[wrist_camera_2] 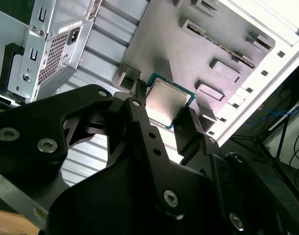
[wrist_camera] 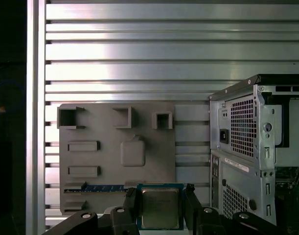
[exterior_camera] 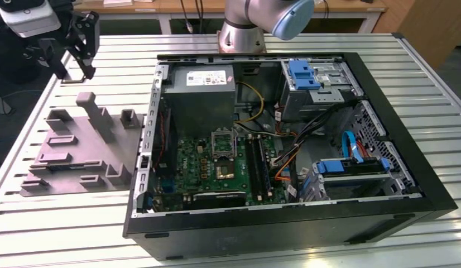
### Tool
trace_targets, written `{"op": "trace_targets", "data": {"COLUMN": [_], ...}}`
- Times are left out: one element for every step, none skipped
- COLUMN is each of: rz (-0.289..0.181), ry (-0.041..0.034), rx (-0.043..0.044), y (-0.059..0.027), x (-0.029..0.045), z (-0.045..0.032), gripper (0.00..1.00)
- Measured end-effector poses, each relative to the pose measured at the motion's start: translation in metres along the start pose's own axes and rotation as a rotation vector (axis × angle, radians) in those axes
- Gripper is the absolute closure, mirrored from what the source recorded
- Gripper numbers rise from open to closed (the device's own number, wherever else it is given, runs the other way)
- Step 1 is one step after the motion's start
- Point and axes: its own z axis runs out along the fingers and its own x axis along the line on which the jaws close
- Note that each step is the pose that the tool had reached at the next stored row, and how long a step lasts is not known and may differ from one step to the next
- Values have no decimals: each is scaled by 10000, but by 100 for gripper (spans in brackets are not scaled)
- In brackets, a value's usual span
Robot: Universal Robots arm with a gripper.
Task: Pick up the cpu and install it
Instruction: 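Pick up the cpu and move it towards the insertion slot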
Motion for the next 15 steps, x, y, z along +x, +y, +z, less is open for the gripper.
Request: {"op": "trace_targets", "data": {"rz": [0,0,0,0,0,0,0,0,0,0,0,0,0,0,0], "ry": [0,0,0,0,0,0,0,0,0,0,0,0,0,-1,0], "rx": [0,0,0,0,0,0,0,0,1,0,0,-1,0,0,0], "y": [0,0,0,0,0,1,1,1,1,2,2,3,3,4,5], "x": [-5,-10,-16,-21,-27,-32,-39,-48,-59,-75,-95,-116,-140,-169,-204], "z": [0,0,0,0,0,0,0,0,0,1,1,2,2,2,2], "gripper": [53,53,53,53,53,53,53,53,53,53,53,53,53,53,53]}}
